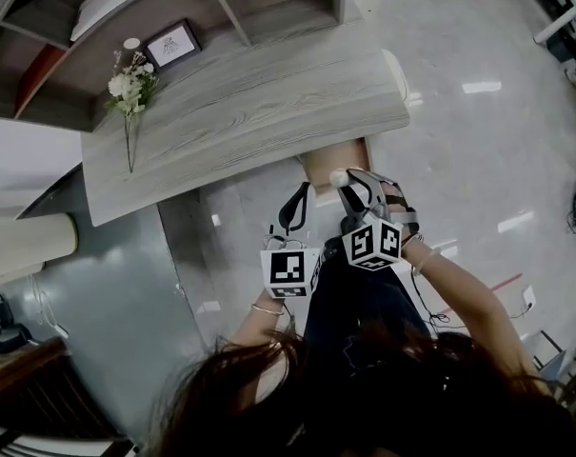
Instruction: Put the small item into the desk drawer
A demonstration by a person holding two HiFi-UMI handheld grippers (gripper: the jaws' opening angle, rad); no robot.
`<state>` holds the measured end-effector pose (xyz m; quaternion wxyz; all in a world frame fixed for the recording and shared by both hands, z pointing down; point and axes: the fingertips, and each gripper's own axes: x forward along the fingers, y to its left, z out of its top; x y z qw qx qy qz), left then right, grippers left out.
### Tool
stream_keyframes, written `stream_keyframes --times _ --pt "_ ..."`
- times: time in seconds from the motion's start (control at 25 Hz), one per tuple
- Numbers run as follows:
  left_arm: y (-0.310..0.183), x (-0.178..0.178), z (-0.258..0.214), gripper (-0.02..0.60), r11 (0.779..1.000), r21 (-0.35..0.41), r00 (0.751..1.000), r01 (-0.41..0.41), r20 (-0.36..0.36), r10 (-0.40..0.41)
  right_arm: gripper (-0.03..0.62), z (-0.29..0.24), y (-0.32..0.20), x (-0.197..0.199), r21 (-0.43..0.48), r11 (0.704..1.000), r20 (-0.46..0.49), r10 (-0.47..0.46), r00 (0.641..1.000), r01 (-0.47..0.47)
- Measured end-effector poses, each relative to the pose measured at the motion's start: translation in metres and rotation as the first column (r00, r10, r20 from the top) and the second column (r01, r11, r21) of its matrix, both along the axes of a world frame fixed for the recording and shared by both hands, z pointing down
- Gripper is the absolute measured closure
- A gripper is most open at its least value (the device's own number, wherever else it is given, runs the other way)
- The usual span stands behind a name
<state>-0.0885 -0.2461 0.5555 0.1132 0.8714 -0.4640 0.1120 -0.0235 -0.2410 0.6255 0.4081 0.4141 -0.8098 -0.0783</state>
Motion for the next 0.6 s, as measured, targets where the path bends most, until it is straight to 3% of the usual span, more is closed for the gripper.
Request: stream_keyframes --times 0.6 --pt "-0.033 -0.003 0.091 0.566 0.994 -0.086 0.997 0.072 0.023 -0.071 0.471 0.110 -0.014 0.017 -0.105 0.994 -0.070 -0.018 0.997 0.010"
